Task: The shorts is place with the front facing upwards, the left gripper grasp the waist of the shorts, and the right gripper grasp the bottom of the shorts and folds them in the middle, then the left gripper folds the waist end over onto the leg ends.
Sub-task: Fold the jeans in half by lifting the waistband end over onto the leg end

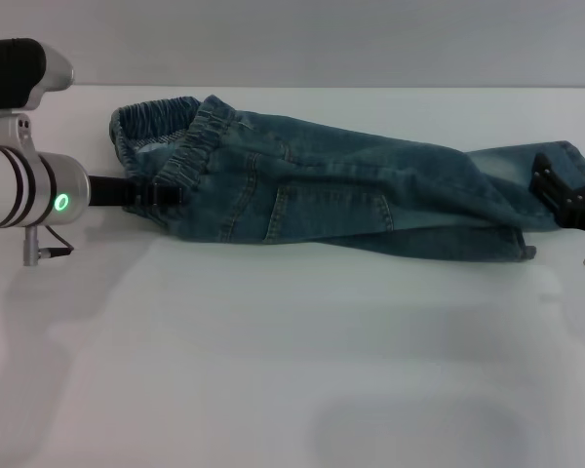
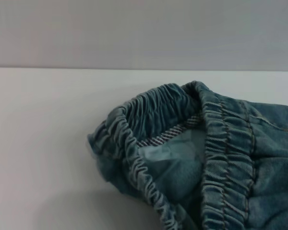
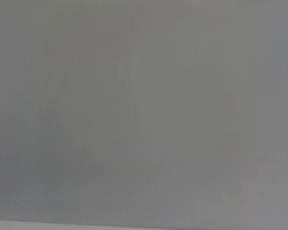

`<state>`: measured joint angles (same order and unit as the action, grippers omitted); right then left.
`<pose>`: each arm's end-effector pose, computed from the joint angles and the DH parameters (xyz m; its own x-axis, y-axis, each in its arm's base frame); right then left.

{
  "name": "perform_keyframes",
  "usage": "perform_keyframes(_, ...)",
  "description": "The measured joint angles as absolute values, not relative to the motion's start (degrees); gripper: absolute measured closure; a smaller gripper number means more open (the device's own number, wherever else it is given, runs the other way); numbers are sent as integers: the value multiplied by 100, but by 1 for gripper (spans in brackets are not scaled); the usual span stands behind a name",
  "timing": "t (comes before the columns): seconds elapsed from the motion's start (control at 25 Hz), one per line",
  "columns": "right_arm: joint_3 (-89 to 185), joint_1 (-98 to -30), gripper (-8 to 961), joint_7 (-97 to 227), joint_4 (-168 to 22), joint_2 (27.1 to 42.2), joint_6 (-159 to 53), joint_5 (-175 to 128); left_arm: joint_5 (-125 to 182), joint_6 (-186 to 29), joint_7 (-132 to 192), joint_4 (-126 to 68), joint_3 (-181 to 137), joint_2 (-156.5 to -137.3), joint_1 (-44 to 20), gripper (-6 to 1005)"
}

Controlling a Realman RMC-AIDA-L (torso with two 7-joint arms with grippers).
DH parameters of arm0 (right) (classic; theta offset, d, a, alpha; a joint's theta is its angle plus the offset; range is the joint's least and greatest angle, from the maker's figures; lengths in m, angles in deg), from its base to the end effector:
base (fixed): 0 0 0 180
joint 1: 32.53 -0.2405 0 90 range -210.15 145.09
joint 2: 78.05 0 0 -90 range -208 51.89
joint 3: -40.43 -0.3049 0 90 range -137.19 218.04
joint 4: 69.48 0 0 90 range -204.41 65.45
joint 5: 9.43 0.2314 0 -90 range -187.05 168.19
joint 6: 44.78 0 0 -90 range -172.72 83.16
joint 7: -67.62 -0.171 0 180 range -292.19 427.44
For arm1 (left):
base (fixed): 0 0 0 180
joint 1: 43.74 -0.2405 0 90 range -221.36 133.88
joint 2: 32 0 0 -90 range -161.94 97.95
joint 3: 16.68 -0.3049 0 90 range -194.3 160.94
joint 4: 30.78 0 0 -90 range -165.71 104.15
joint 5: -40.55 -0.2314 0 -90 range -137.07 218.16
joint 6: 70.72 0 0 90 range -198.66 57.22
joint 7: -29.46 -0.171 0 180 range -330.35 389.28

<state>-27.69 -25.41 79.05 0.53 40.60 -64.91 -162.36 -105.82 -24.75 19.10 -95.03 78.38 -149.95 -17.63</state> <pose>0.3283 0.3303 -0.0508 0.7263 -0.1761 -0.6645 -0.6860 -0.1243 -0.7169 -0.2958 0.4523 -0.0557 0.5015 0.7607 0.4121 0.7964 -0.2199 -0.5634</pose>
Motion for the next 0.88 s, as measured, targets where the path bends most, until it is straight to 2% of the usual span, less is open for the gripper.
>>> perform_keyframes(0.32, -2774, -2547, 145, 7905, 83, 4056, -6485, -16236, -10382, -2617, 1549, -9257, 7840, -15001, -1735, 302)
perform_keyframes(0.52, -2782, -2557, 151, 7905, 117, 4051, -6480, -16236, -10335, -2727, 1540, -9275, 7822, -15004, -1783, 500)
perform_keyframes(0.8, -2799, -2557, 160, 7905, 91, 4053, -6424, -16236, -10188, -2837, 1537, -9541, 7811, -15018, -1920, 701)
perform_keyframes(0.88, -2808, -2550, 162, 7904, 86, 4055, -6423, -16236, -10188, -2837, 1537, -9541, 7811, -15018, -1920, 816)
